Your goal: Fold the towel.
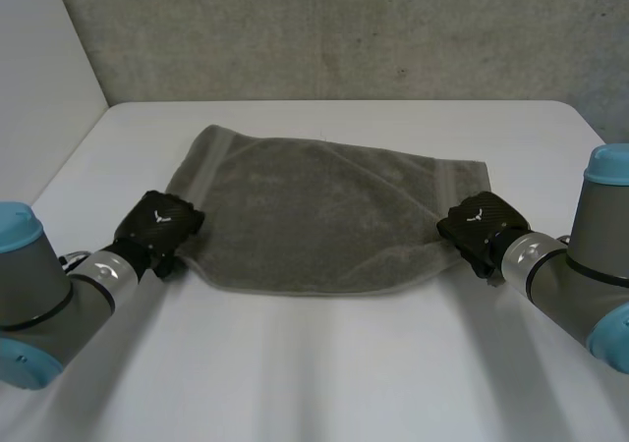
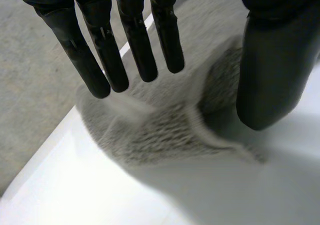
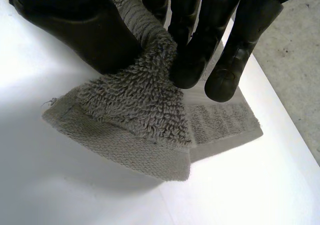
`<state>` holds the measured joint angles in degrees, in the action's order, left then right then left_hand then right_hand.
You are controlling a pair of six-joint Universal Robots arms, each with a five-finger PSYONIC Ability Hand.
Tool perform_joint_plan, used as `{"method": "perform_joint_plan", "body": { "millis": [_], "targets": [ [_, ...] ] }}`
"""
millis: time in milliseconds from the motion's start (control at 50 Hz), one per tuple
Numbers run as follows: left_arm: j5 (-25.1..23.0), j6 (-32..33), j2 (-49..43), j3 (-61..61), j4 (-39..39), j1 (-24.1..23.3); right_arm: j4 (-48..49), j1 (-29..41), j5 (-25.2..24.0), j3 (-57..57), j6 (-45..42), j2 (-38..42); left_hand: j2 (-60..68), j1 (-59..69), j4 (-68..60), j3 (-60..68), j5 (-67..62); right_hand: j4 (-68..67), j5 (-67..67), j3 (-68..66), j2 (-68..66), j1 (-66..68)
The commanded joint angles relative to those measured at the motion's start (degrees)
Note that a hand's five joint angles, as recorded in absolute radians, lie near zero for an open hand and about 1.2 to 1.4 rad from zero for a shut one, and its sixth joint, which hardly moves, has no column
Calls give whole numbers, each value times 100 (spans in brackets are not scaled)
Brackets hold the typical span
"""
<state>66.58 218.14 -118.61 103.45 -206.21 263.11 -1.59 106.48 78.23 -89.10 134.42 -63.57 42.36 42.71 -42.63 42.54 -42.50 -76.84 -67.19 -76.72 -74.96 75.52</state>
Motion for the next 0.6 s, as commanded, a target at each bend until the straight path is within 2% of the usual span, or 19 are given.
{"method": "perform_joint_plan", "body": {
  "millis": [20, 80, 100, 140, 160, 180, 200, 220, 320, 380, 500, 600],
  "targets": [
    [670, 18, -276, -386, -77, -14, 36, -31, 17, -81, 31, -50, 818, 784, -791, 801, 196, -316, -281, -328, -504, 448],
    [873, 18, -321, -475, -77, -14, 18, -154, 17, -98, 242, -77, 1876, 1842, -1849, 1858, -862, -316, -281, -328, -504, 448],
    [874, 18, -321, -475, -77, -14, 10, -206, -1, -98, 390, -85, 1882, 1848, -1855, 1864, -868, -316, -281, -328, -504, 448],
    [918, 0, -321, -475, -77, -6, -17, -242, -27, -98, 515, -85, 2903, 2869, -2876, 2886, -1889, -316, -281, -328, -504, 448],
    [918, 0, -321, -475, -77, -6, -25, -251, -36, -98, 619, -77, 2908, 2874, -2881, 2890, -1894, 927, 962, 915, 739, -795],
    [918, -17, -312, -457, -77, -6, -26, -251, -36, -98, 620, -77, 3058, 3024, -3031, 3040, -2044, 940, 975, 928, 751, -807],
    [918, -26, -295, -440, -77, -6, -34, -259, -45, -116, 672, -77, 3059, 3025, -3032, 3042, -2045, 2355, 2390, 2343, 2167, -2223],
    [918, -26, -294, -440, -77, -6, -34, -268, -45, -142, 699, -77, 3059, 3025, -3032, 3042, -2045, 3152, 3187, 3140, 2964, -3019],
    [927, -79, -233, -387, -77, -6, -26, -277, -45, -291, 708, -77, 3043, 3008, -3016, 3025, -2028, 4284, 4319, 4272, 4095, -4151],
    [936, -88, -189, -369, -59, -23, 18, -321, -45, -466, 708, -77, 3043, 3008, -3016, 3025, -2028, 4740, 4775, 4728, 4551, -4607],
    [936, -96, -136, -290, -59, -67, 133, -347, -53, -758, 708, -191, 3026, 2992, -2999, 3008, -2012, 4741, 4776, 4730, 4553, -4609],
    [936, -123, -83, -299, -7, -102, 194, -645, -211, -1073, 690, -787, 3059, 3025, -3032, 3042, -2045, 4758, 4793, 4746, 4569, -4625]
  ]
}}
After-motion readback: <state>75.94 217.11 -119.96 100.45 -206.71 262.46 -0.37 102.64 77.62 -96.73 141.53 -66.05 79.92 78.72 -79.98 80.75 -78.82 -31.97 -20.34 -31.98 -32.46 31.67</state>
